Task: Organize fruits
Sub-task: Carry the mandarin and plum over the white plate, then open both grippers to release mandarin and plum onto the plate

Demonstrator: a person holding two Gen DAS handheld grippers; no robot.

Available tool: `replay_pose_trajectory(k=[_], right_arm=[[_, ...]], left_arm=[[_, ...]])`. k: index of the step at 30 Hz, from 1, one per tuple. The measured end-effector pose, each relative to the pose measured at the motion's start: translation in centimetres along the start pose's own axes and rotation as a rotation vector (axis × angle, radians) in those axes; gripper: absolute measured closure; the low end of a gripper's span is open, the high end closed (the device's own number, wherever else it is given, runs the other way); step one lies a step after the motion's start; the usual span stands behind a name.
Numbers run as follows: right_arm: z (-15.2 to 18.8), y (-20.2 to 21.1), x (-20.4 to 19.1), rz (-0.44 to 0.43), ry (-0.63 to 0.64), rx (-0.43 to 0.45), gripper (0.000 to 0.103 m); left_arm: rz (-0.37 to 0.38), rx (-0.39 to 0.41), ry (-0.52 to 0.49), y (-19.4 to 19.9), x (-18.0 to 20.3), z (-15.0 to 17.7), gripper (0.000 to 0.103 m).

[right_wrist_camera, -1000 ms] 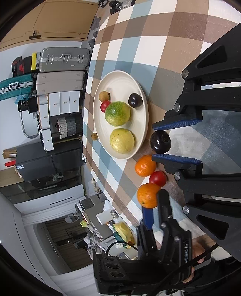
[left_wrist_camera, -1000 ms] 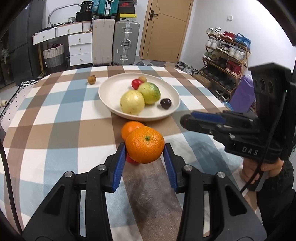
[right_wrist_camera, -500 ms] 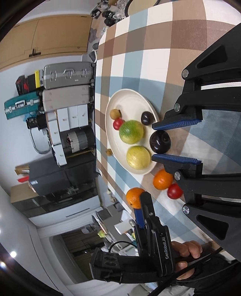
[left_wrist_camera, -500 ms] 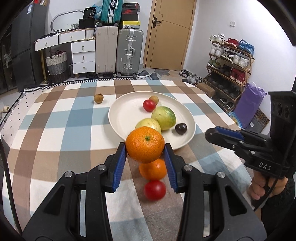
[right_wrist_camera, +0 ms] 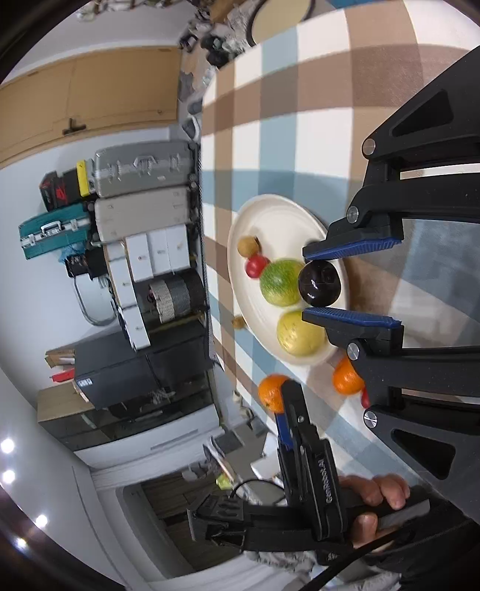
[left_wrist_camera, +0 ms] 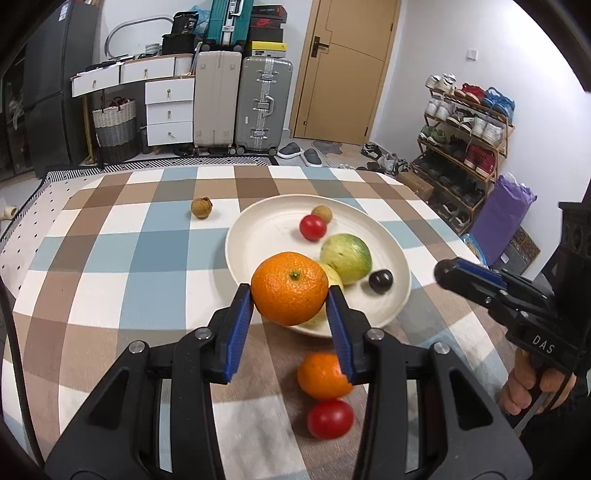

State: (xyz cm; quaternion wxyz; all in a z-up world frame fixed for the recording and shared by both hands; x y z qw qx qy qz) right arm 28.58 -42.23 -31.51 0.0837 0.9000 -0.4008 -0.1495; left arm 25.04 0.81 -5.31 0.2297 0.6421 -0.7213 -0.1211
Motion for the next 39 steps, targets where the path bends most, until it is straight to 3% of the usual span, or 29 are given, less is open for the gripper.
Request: replay_pose_trajectory(k=[5, 25, 28, 34, 39], right_arm=[[-1.0, -0.5, 0.8, 0.026, -0.017, 0.019, 0.076], [-0.4, -6.6, 3.1, 0.146, 0.006, -0.104, 0.076], [-0.6, -6.7, 3.2, 0.143, -0.005, -0.089, 0.076], [0.0, -6.8, 3.5, 0.161, -0.009, -0.120, 0.074], [-0.3, -5.9, 3.2, 0.164, 0.005, -0.086, 0.061]], left_arm=[[-0.011, -0.003, 0.001, -1.4, -0.5, -0.7, 0.065], [-0.031, -0.023, 0.016, -5.3, -1.9, -0.8, 0.065], [-0.024, -0.019, 0.020, -5.3, -1.8, -0.8, 0.065], [-0.034, -0.030, 0.017, -5.5, -2.0, -0.5, 0.065], [-0.041, -0.031, 0.014, -5.5, -2.0, -0.4, 0.065]])
Point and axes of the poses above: each gripper's, at about its wrist camera, not at the fingertips, and y roughly against the way its jaws point, x to its right, z to its underside, the point moved 8 cm from there along -y, roughly the way its jaws point, and after that the axes turned 11 degrees about x, right-handed, at the moved point
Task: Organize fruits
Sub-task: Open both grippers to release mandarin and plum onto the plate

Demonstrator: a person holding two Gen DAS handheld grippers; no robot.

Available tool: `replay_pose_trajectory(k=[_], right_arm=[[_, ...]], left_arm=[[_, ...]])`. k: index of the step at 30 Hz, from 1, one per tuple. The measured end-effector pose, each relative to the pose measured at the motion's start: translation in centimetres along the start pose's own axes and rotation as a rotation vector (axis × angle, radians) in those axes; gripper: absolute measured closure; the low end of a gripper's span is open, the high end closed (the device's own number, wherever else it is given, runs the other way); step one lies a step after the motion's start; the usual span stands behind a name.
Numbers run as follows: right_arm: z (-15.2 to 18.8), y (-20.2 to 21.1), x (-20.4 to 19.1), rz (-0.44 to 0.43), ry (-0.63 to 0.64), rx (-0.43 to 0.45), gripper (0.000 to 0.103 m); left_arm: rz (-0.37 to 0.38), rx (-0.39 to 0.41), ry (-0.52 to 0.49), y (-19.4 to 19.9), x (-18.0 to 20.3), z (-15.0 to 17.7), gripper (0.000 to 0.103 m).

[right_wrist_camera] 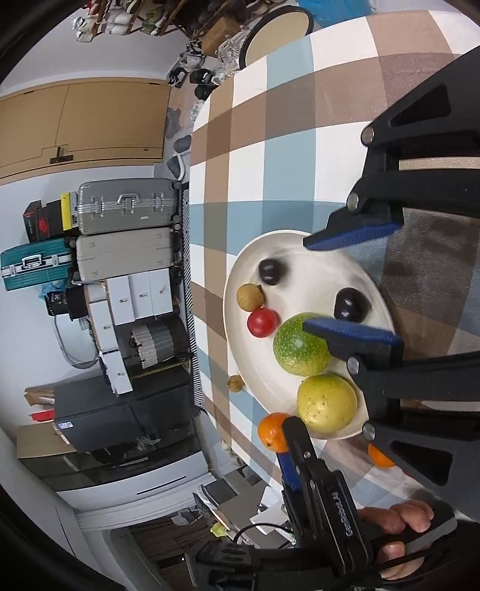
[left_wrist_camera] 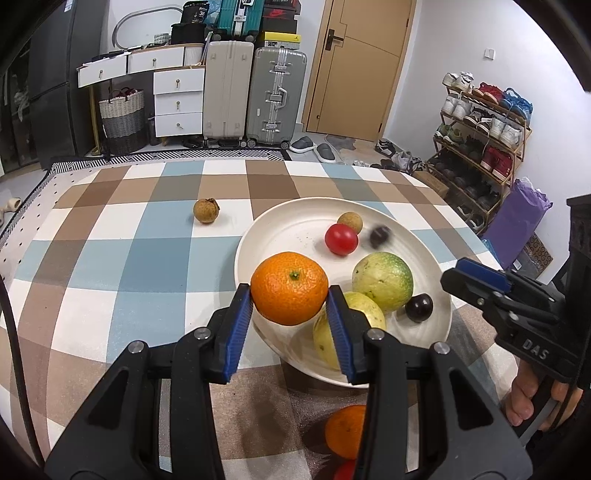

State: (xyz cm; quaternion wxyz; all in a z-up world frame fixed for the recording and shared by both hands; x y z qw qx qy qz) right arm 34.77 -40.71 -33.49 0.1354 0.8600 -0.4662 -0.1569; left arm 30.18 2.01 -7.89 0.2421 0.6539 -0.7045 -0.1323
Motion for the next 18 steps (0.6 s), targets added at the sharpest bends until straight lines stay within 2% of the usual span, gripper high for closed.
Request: replay_pose_trajectory(k=[2, 4, 5, 6, 8, 11, 12, 14, 15, 17, 18], right_arm=[[0.0, 0.3, 0.1, -0.006, -0.007, 0.009, 0.052], [0.0, 0.6, 0.2, -0.006, -0.019, 0.015, 0.047], [0.1, 0.8, 0.4, -0.007, -0.025, 0.016, 0.042], [0.1, 0.9, 0.4, -0.012, -0.031, 0.020, 0.041], [0.2, 1.1, 0.3, -0.016, -0.027, 0.022, 0.038], [0.3, 1.3, -0.1, -0.012, -0.003, 0.023, 0.036], [0.4, 1.5, -0.4, -0.020, 0.002, 0.024, 0.034], [0.5, 1.7, -0.6, -0.031, 0.003, 0.025, 0.019], [0.5, 1.9, -0.8, -0.032, 0.003, 0.030, 0.015], [0.5, 2.2, -1.0, -0.036, -0.004, 0.037, 0.007], [0.6, 2.2, -1.0, -0.039, -0.008, 0.031, 0.004]], left_arm=[[-0.012, 0.005, -0.002, 0.1, -0.1, 0.0, 0.065], [-0.017, 0.008, -0.002, 0.2, -0.2, -0.1, 0.063], [-0.019, 0.013, -0.002, 0.4, -0.2, -0.1, 0.058], [-0.019, 0.018, 0.001, 0.6, -0.2, -0.2, 0.054], [-0.009, 0.034, 0.003, 1.1, 0.0, -0.4, 0.036], [-0.017, 0.052, 0.002, 2.1, 0.0, -0.7, 0.020], [-0.017, 0.057, 0.005, 2.5, -0.1, -0.7, 0.019], [-0.010, 0.065, 0.015, 3.3, -0.2, -0.7, 0.017], [-0.011, 0.068, 0.020, 3.7, -0.4, -0.7, 0.015], [-0.026, 0.075, 0.030, 4.4, -0.7, -0.7, 0.000], [-0.032, 0.084, 0.035, 4.9, -0.8, -0.7, 0.001]])
Point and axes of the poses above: each gripper's, at about its wrist camera, not at the fingertips, and y roughly against the way its jaws point, x to its right, z to its underside, the point moved 8 cm from there along -y, roughly the way its jaws point, and after that the axes turned 11 degrees about x, right-handed, at the moved point
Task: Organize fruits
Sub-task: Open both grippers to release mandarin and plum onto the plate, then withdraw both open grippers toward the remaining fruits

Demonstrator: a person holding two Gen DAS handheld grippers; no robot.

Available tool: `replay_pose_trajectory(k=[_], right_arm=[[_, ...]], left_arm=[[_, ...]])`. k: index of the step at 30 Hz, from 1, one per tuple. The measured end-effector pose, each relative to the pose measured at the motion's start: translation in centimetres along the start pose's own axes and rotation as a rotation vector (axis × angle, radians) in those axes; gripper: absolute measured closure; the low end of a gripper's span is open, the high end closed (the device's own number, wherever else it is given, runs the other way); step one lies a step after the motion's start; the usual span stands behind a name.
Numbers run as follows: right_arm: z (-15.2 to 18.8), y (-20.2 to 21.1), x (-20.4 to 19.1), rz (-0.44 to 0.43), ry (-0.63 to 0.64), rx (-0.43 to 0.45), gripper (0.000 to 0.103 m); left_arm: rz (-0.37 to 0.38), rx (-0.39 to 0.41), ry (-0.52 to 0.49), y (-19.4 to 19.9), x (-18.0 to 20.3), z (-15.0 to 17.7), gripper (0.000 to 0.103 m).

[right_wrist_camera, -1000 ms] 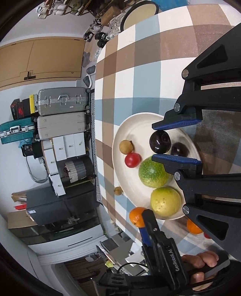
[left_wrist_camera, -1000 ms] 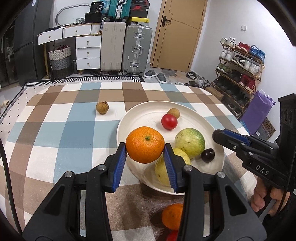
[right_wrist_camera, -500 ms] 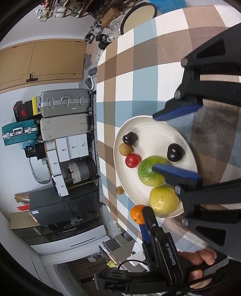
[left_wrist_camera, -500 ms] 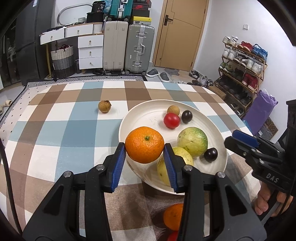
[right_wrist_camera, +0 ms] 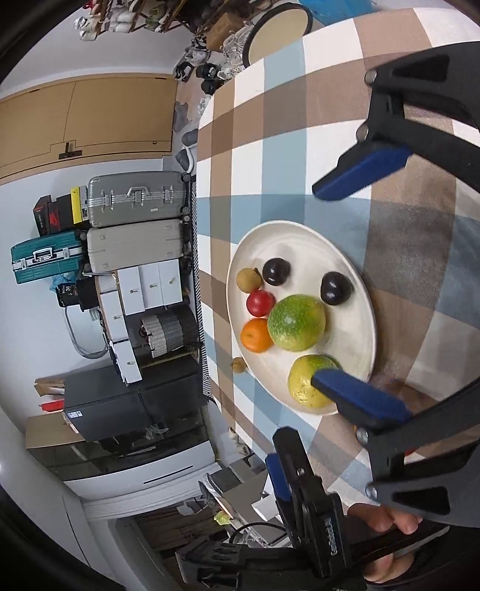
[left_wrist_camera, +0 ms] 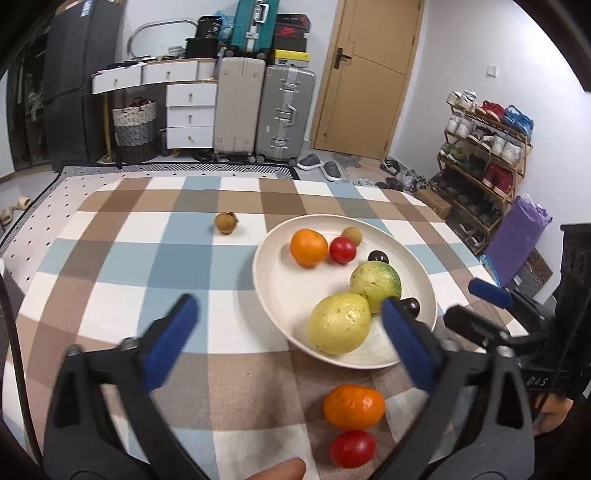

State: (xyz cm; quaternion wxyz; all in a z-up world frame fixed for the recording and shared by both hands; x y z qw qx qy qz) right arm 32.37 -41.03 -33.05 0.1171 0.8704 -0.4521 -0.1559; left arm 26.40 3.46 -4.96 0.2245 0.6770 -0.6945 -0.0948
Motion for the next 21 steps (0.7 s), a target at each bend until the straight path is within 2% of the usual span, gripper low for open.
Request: replay_pose_trajectory(k=[2, 15, 21], right_arm=[[0.3, 0.1, -0.3, -0.008, -0.005, -0.011, 0.000], [1.4, 0.4, -2.8, -0.065, 0.014, -0.058, 0.000], [2.7, 0.7, -2.6, -0.073, 0.011, -0.107, 0.000]], left_arm=[[-0.002, 0.007, 0.010, 0.9, -0.3, 0.2, 0.001], [-0.024, -0.025, -0.010, 3.9, -0.3, 2.9, 0.001], [0.019, -0.063, -0.041, 3.5, 1.1, 3.7, 0.001]])
Point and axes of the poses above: each gripper's, at about its wrist camera, not at the fingertips, and y roughly against the way its jaws point, x to its right, z to its underside, the point moved 8 cm from there along -y, roughly the way its jaws point, and after that the axes turned 11 degrees about x, right-handed, at the moved point
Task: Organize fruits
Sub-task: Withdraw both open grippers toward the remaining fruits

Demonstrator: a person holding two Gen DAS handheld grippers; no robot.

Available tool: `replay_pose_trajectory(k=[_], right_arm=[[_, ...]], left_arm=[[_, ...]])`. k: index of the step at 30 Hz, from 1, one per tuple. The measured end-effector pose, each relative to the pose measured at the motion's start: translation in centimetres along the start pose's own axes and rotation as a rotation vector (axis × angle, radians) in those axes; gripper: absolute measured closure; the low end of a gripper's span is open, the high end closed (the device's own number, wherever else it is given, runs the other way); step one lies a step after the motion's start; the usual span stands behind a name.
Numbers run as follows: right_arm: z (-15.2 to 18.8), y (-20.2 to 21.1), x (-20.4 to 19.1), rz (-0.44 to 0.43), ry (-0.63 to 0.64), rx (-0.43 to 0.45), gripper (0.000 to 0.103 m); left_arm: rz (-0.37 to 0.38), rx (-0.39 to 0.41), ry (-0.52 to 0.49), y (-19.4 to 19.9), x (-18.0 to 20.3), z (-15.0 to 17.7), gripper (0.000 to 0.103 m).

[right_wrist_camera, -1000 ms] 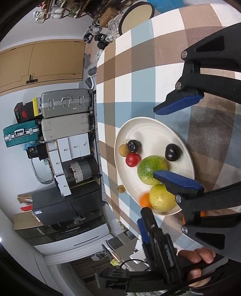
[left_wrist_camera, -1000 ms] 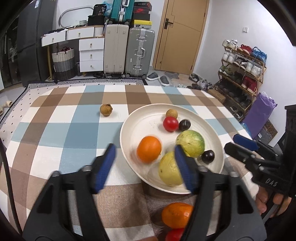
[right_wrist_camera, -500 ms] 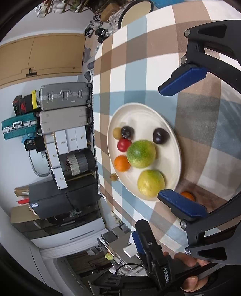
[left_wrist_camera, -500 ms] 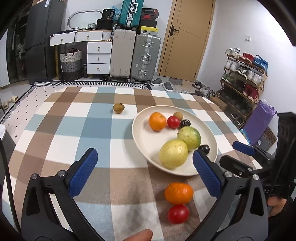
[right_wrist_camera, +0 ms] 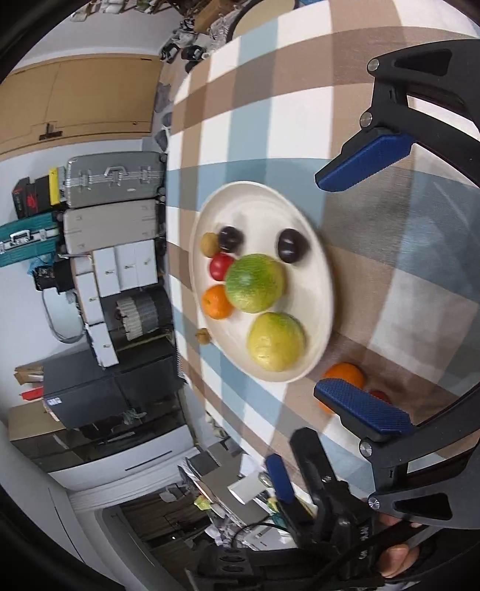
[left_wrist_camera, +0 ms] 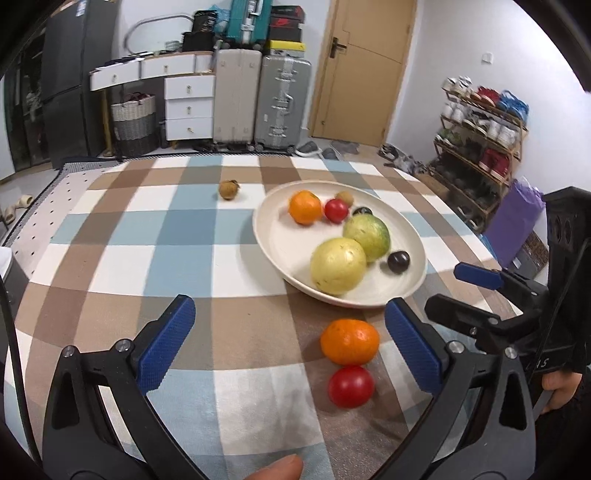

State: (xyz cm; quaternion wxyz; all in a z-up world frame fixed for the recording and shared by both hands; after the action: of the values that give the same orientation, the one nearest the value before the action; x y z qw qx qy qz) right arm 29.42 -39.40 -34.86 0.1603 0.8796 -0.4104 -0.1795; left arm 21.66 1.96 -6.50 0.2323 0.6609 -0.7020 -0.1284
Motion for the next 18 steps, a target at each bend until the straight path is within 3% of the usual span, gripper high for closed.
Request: replay_pose_trajectory(k=[7, 18], right_arm=[[0.5, 0.1, 0.2, -0.012, -0.008, -0.014, 0.000], [0.8, 0.1, -0.2, -0.024, 0.014, -0.038, 0.000]], left_arm=[[0.084, -0.075, 0.028, -0.8, 0.7, 1.2, 0.001], [0.046, -0.159, -0.069, -1.2, 1.5, 2.8, 0.001]])
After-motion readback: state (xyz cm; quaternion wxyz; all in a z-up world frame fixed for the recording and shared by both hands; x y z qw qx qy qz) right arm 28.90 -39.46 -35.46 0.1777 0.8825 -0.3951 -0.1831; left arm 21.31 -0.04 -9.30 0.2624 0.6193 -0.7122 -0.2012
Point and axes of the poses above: each gripper's, at about its wrist camera, not at the fingertips, and y roughly against the way its jaws point, x to its right, z to its underside, the point moved 8 cm from there along -y, roughly the way its jaws point, and after that the axes turned 11 degrees about x, right-handed, at the moved point
